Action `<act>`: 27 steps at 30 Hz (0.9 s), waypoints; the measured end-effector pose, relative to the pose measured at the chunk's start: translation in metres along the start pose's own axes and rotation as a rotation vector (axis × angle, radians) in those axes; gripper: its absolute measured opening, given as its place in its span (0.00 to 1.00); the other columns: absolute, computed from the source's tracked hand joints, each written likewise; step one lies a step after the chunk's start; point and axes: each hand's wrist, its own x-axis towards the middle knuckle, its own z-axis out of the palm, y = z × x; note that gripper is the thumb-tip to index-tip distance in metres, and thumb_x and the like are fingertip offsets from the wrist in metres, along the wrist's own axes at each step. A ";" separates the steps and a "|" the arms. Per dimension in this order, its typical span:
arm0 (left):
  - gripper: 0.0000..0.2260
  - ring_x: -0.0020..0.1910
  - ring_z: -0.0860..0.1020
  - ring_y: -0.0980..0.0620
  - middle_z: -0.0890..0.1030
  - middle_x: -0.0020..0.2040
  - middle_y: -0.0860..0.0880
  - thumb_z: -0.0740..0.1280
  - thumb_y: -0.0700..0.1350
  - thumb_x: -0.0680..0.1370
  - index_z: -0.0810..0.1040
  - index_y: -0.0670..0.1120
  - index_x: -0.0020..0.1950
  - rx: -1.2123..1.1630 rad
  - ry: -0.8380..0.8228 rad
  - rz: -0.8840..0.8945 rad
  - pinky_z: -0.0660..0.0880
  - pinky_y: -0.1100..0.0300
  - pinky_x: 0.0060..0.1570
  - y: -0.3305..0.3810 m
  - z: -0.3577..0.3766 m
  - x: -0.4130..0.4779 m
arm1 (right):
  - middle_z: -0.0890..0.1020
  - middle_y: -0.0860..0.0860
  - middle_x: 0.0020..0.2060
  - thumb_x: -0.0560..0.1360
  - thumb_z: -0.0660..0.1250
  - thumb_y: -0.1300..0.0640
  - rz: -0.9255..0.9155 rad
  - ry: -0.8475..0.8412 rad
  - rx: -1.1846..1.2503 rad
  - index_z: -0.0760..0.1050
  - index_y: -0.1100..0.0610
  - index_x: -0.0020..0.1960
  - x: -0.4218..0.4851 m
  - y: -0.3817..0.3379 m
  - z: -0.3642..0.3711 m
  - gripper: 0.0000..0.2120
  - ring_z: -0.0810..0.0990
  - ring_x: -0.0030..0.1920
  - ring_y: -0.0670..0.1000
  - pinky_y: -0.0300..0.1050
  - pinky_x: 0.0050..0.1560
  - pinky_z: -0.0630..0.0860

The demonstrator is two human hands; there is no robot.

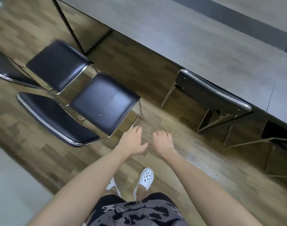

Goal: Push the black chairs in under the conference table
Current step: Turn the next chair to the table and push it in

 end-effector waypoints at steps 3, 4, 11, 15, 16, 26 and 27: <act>0.27 0.68 0.69 0.44 0.72 0.67 0.44 0.63 0.61 0.76 0.68 0.42 0.66 -0.011 0.006 -0.032 0.66 0.52 0.66 -0.023 -0.005 -0.011 | 0.74 0.54 0.62 0.78 0.60 0.49 -0.039 0.007 -0.017 0.69 0.57 0.62 0.006 -0.025 -0.001 0.16 0.69 0.65 0.56 0.51 0.63 0.62; 0.25 0.66 0.70 0.44 0.73 0.65 0.44 0.63 0.61 0.76 0.70 0.42 0.63 -0.011 0.015 -0.035 0.67 0.52 0.64 -0.031 -0.008 -0.015 | 0.74 0.54 0.62 0.78 0.59 0.50 -0.047 0.003 -0.020 0.69 0.57 0.62 0.008 -0.033 -0.002 0.16 0.69 0.65 0.56 0.51 0.63 0.62; 0.22 0.61 0.73 0.44 0.76 0.59 0.46 0.61 0.60 0.77 0.71 0.43 0.60 -0.051 0.074 -0.120 0.72 0.50 0.58 -0.111 -0.027 -0.062 | 0.74 0.55 0.61 0.77 0.59 0.53 -0.108 -0.096 -0.022 0.68 0.57 0.61 0.020 -0.116 -0.016 0.15 0.71 0.64 0.58 0.52 0.62 0.65; 0.19 0.60 0.73 0.45 0.76 0.58 0.47 0.61 0.58 0.77 0.72 0.45 0.59 -0.092 0.083 -0.185 0.72 0.51 0.58 -0.167 -0.036 -0.097 | 0.74 0.57 0.60 0.77 0.58 0.53 -0.169 -0.102 -0.028 0.68 0.58 0.61 0.025 -0.176 -0.024 0.15 0.71 0.63 0.59 0.52 0.61 0.67; 0.19 0.60 0.73 0.46 0.76 0.57 0.47 0.61 0.58 0.77 0.73 0.45 0.59 -0.097 0.089 -0.197 0.72 0.51 0.58 -0.181 -0.038 -0.105 | 0.75 0.57 0.60 0.77 0.58 0.54 -0.180 -0.104 -0.027 0.68 0.59 0.60 0.025 -0.191 -0.025 0.14 0.72 0.63 0.59 0.52 0.60 0.67; 0.16 0.61 0.73 0.43 0.75 0.59 0.45 0.63 0.51 0.75 0.70 0.44 0.58 -0.046 0.098 -0.209 0.72 0.50 0.59 -0.291 -0.054 -0.164 | 0.76 0.55 0.57 0.76 0.57 0.56 -0.214 -0.067 -0.006 0.69 0.58 0.57 0.033 -0.314 -0.020 0.11 0.74 0.60 0.59 0.53 0.56 0.68; 0.16 0.62 0.72 0.44 0.75 0.60 0.45 0.63 0.50 0.75 0.70 0.44 0.59 -0.044 0.095 -0.203 0.72 0.50 0.59 -0.297 -0.055 -0.167 | 0.76 0.55 0.57 0.76 0.57 0.56 -0.208 -0.058 -0.001 0.69 0.57 0.57 0.033 -0.323 -0.020 0.10 0.74 0.59 0.59 0.53 0.56 0.68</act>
